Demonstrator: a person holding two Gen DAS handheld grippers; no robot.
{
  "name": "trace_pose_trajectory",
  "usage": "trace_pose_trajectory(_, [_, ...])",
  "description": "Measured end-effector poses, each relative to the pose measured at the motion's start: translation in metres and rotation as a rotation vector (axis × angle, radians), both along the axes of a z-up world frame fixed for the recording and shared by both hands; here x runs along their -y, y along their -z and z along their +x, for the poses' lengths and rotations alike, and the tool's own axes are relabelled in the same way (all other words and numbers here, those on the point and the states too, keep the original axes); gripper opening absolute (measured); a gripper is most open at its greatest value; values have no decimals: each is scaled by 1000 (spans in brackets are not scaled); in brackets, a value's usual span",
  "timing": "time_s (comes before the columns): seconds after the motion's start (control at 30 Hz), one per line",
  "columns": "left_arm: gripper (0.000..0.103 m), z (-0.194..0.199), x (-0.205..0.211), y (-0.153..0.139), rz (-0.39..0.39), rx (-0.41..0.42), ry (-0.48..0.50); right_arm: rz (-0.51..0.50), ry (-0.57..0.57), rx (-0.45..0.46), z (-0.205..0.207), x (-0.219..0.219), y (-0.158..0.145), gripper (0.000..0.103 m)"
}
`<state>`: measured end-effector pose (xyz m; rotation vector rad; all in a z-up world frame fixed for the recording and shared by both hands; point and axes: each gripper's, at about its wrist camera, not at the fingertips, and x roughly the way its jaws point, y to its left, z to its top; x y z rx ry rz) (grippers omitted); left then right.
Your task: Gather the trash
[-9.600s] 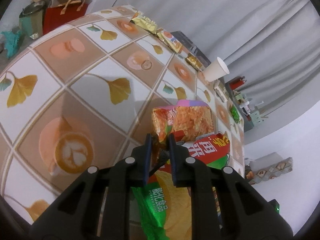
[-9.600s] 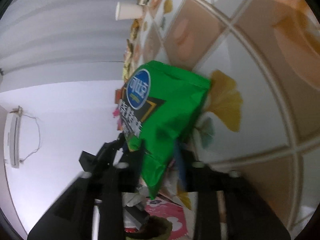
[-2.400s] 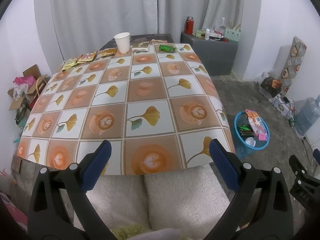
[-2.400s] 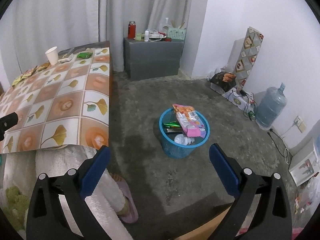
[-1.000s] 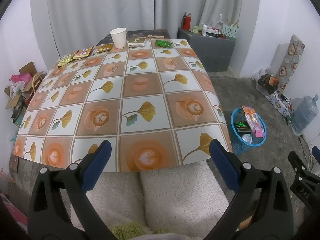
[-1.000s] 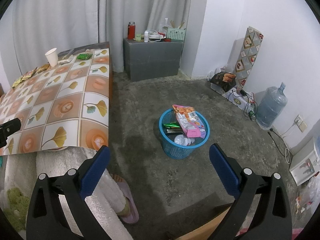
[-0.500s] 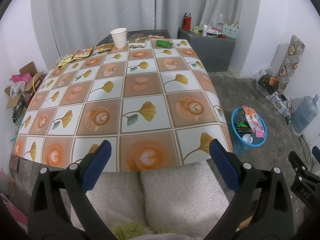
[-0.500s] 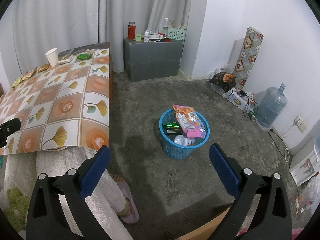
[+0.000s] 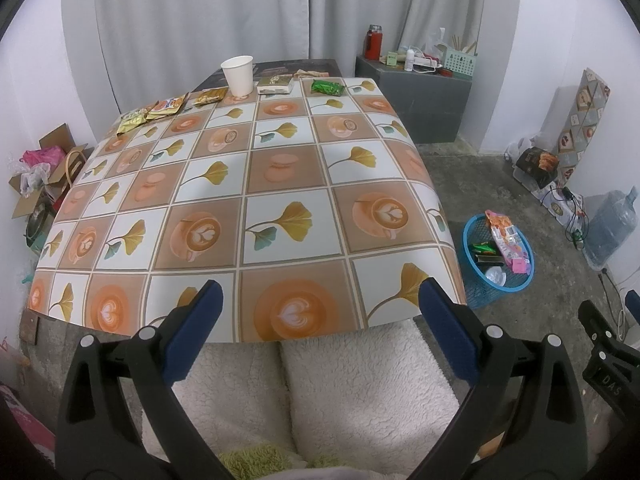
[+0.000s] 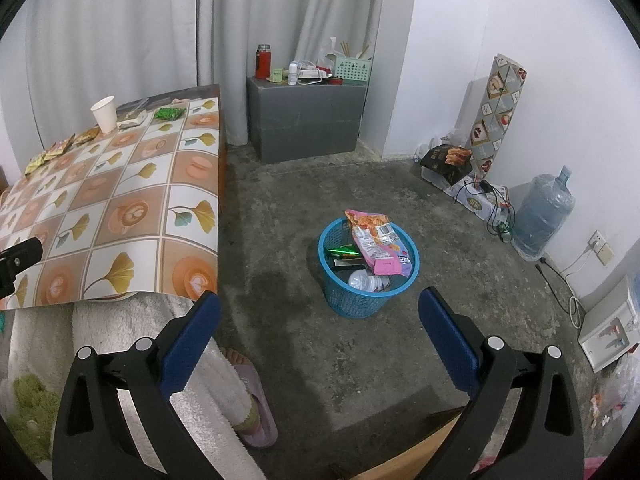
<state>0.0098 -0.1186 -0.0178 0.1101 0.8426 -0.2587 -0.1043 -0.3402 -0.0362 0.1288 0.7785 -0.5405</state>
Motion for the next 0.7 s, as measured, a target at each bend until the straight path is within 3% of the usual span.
trace_pose_trajectory(0.7, [94,0,0,-1,0,0,1,0,0,2,0,-1,0,96])
